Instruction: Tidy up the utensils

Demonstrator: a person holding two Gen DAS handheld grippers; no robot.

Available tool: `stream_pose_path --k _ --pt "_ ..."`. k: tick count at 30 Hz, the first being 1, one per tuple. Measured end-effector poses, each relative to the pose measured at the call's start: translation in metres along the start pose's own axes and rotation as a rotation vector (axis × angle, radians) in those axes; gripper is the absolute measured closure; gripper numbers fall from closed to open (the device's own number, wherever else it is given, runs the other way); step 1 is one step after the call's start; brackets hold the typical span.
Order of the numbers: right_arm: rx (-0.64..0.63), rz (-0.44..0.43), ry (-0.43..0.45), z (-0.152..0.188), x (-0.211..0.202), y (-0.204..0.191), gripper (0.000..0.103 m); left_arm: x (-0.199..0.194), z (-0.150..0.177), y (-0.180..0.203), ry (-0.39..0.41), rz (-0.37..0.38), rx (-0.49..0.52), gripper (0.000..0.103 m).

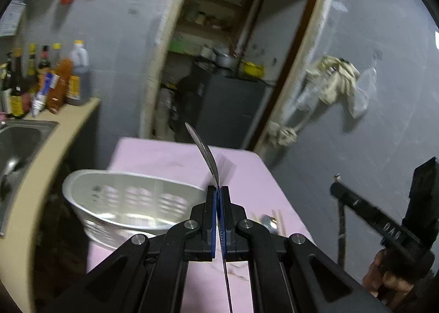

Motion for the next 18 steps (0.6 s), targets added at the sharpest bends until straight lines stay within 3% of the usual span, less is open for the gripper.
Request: stream_pose_path --k 12,18 --pt "0.061 -0.15 0.225 -0.058 0.067 -0.093 0.092 -0.003 -0.065 -0.105 0.161 -0.087 -0.159 0.1" --pt "0.042 -0.16 0.242 -0.051 0.105 -0.117 0.092 0.025 -0.073 -0.129 0.176 -0.061 -0.205 0.1"
Point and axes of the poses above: each gripper's, at about its wrist camera, not at the fingertips, and x roughly the way its jaws point, y to its right, z to its underside, the point moved 5 cm from there along x, roughly the way its jaws point, and after that the axes turned 1 degree about -x, right-handed, at the moved point
